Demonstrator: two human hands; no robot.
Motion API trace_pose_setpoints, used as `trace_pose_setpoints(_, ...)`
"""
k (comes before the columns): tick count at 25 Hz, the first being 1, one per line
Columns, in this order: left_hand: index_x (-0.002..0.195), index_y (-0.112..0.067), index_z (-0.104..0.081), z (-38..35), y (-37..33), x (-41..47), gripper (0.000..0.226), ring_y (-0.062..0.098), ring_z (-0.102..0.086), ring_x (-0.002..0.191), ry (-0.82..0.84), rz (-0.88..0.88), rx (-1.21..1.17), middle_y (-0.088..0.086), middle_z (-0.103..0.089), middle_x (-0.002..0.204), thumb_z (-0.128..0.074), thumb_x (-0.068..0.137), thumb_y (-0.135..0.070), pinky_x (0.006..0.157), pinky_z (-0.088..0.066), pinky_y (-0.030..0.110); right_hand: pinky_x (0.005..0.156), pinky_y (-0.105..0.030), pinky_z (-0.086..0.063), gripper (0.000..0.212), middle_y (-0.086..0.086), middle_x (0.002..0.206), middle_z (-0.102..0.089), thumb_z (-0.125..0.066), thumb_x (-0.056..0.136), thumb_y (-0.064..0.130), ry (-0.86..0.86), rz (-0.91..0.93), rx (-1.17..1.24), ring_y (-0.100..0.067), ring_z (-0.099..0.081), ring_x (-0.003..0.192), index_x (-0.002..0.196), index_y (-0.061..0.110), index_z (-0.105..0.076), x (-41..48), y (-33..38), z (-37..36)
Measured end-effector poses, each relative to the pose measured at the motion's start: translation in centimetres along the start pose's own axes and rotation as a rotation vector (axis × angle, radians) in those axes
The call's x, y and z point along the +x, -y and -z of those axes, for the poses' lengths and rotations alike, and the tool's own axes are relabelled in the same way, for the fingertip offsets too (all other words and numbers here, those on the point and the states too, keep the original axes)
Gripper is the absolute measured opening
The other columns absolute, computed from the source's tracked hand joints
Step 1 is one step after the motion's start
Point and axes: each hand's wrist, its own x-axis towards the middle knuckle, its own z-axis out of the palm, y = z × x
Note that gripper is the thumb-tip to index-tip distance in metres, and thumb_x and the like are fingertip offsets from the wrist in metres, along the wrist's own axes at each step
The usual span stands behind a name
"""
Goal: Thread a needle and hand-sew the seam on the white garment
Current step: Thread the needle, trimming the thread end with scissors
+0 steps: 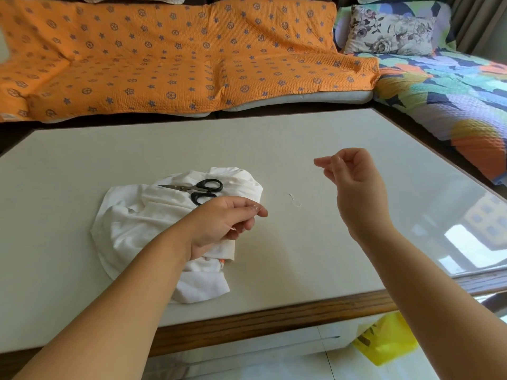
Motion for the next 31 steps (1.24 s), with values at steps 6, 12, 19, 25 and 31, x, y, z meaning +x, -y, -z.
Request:
trace_pose_setpoints(6,0.096,-0.014,-0.072,1.0,-0.5,-0.7,0.021,0.007,-0.047,0.063,0.020,-0.034,0.015,-0.006,-0.050,0.061,-0.051,0.100,-0.018,0.066,-0.041,0.019,0.058,-0.020,-0.041,0.012,0.005,0.106,-0.066,-0.038,0.103,0.016,0.052,0.201,-0.396,-0.006,-0.048,0.060,0.102,0.012,-0.049,0.2,-0.9,0.4)
trace_pose_setpoints(12,0.098,-0.009,-0.071,2.2,-0.7,-2.1,0.021,0.008,-0.044,0.060,0.122,-0.001,0.010,-0.004,-0.047,0.061,-0.050,0.100,-0.016,0.064,-0.035,0.022,0.063,-0.037,-0.037,0.011,-0.007,0.081,-0.054,-0.041,0.100,0.005,0.206,0.369,-0.758,-0.030,-0.048,0.075,0.093,0.005,-0.049,-0.8,-3.6,0.4)
trace_pose_setpoints(19,0.094,-0.015,-0.076,5.6,-0.7,-4.5,0.025,0.006,-0.041,0.057,0.053,0.041,0.097,-0.004,-0.053,0.065,-0.067,0.083,-0.035,0.057,-0.036,0.018,0.060,-0.037,-0.037,0.012,-0.001,0.074,-0.046,-0.040,0.097,-0.001,0.208,0.308,-0.854,-0.025,-0.043,0.072,0.090,0.005,-0.047,-0.8,-3.8,2.3)
trace_pose_setpoints(25,0.095,-0.019,-0.078,7.1,-0.5,-5.6,0.019,0.004,-0.043,0.053,-0.039,0.156,0.373,-0.003,-0.073,0.078,-0.072,0.082,-0.031,0.059,-0.040,0.016,0.064,-0.042,-0.044,0.011,-0.006,0.076,-0.051,-0.040,0.097,-0.001,0.191,0.305,-0.878,-0.027,-0.047,0.073,0.091,0.005,-0.048,-0.7,-3.4,3.3)
trace_pose_setpoints(31,0.093,-0.023,-0.077,8.4,-0.3,-6.0,0.008,0.008,-0.046,0.061,-0.151,0.177,0.492,-0.003,-0.077,0.080,-0.071,0.088,-0.024,0.066,-0.041,0.020,0.063,-0.042,-0.046,0.012,-0.010,0.077,-0.054,-0.038,0.100,0.004,0.133,0.328,-0.861,-0.029,-0.050,0.071,0.091,0.008,-0.046,-0.3,-3.1,3.7)
